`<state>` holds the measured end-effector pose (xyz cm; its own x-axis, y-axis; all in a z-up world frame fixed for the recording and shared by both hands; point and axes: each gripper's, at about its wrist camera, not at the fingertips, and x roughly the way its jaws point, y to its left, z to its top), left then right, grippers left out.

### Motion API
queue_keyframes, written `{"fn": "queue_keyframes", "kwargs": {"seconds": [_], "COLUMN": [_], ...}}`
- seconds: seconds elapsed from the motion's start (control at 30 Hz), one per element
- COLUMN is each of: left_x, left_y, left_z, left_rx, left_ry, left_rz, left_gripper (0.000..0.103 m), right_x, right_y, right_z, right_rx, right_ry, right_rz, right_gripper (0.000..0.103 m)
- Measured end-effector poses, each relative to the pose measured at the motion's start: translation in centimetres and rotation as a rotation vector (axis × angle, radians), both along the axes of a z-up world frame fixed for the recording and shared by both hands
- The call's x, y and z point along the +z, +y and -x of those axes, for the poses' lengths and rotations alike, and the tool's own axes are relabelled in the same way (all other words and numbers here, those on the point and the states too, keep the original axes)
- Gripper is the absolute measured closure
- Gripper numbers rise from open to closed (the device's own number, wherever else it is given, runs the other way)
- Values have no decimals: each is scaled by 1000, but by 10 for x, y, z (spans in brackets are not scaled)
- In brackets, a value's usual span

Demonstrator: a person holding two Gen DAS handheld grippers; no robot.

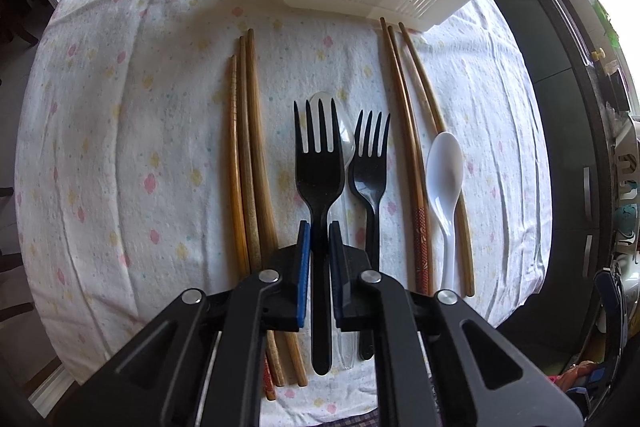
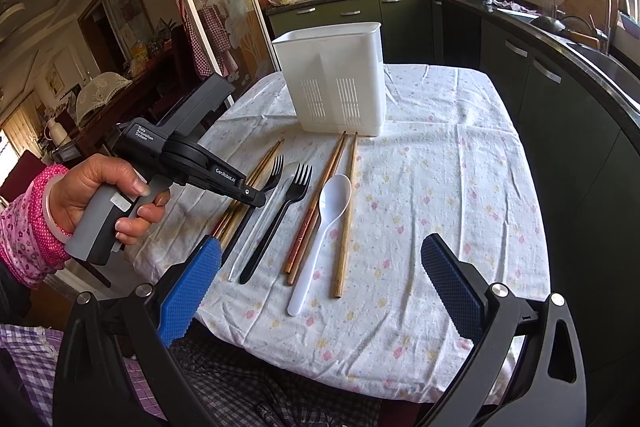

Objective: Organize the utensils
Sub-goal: 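Grasp the smaller black fork with the right tool while the left tool holds its fork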

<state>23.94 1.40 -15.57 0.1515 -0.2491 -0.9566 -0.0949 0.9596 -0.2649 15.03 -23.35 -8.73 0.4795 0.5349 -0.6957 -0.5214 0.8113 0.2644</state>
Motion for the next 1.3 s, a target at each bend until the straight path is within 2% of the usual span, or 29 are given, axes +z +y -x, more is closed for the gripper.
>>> {"fn": "queue_keyframes", "kwargs": {"seconds": [0.17,0.23,0.33,0.37,0.4,0.47,0.57,0.63,0.7,0.93,1.23,1.3], "left_x": [20,28,42,45,49,55,59,59,58,57,59,59], "left_y": [8,12,18,22,24,29,36,38,38,35,29,28], "left_z": [5,7,11,12,14,16,19,21,23,26,25,25], "left_rx": [-7,-2,1,2,3,2,8,6,0,-14,-30,-34], "left_ry": [-53,-76,-123,-136,-149,-174,-193,-199,-207,-206,-211,-210], "left_rz": [-3,-9,-32,-35,-38,-48,-48,-52,-58,-47,-49,-47], "left_gripper": [94,94,94,94,94,94,94,94,94,94,94,94], "right_x": [-10,-19,-33,-37,-41,-50,-64,-70,-76,-99,-108,-107], "right_y": [30,48,77,85,92,103,120,131,138,154,172,169], "right_z": [-38,-57,-81,-87,-95,-109,-128,-137,-144,-172,-178,-179], "right_rx": [77,98,99,92,84,64,44,28,10,-9,-3,11], "right_ry": [182,279,348,363,386,425,463,451,439,468,421,424], "right_rz": [-51,-35,32,50,58,67,110,147,169,192,256,244], "right_gripper": [4,4,4,10,26,44,51,55,65,65,65,70]}}
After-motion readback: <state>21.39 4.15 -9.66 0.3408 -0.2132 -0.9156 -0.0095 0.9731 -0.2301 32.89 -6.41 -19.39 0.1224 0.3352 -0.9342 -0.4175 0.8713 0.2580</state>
